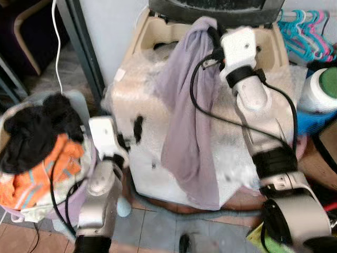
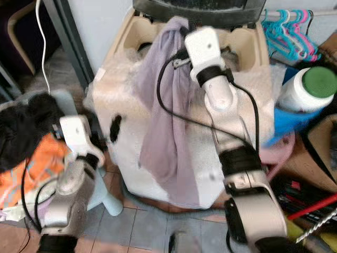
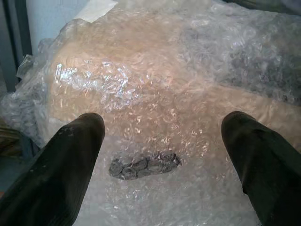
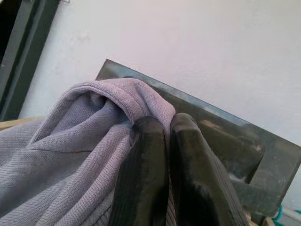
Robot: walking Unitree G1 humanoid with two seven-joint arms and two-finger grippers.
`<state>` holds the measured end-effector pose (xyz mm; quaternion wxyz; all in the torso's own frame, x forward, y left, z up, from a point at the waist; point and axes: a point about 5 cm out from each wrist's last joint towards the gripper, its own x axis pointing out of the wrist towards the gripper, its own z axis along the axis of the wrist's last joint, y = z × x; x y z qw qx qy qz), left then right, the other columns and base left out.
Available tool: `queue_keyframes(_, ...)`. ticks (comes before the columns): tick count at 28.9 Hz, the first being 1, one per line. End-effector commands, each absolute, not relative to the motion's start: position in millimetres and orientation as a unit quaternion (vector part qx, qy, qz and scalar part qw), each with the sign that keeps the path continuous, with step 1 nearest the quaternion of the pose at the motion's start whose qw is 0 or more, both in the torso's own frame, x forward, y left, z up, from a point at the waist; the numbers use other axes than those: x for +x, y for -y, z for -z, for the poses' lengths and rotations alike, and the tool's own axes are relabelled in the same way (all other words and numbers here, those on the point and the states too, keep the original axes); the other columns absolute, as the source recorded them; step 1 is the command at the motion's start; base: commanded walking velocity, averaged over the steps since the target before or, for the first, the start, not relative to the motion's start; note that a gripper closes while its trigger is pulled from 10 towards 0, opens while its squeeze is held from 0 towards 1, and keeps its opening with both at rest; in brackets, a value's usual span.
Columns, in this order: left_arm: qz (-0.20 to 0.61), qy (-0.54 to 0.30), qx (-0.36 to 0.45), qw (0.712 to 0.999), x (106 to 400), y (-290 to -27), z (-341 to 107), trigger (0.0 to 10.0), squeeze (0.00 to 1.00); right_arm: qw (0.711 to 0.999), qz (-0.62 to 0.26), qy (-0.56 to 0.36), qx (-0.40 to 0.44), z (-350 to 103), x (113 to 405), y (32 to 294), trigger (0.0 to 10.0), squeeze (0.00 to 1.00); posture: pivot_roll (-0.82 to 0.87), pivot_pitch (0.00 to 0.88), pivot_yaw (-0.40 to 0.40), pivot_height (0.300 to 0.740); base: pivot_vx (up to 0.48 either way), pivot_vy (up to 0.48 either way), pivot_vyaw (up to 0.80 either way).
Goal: Clothes washing
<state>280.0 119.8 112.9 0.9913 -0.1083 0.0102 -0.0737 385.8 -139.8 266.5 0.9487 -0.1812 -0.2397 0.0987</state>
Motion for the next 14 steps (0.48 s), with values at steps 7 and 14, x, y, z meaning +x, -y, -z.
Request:
queue_keyframes(7, 0.049, -0.020, -0.101, 0.993, 271.4, -124.0, -107.4, 10.0, 0.00, 0.921, -0.035, 0.360, -0.147, -382.5, 394.6, 159.4, 10.0, 0.00, 0.05, 0.036, -0.021, 0.740, 0.000, 0.000, 0.00)
queue_keyframes(14, 0.046, -0.020, -0.100, 0.994, 272.1, -121.7, -108.2, 10.0, 0.00, 0.936, -0.037, 0.320, -0.140, -373.5, 405.2, 159.8, 10.0, 0.00, 0.06, 0.038, -0.029, 0.740, 0.000, 0.000, 0.00)
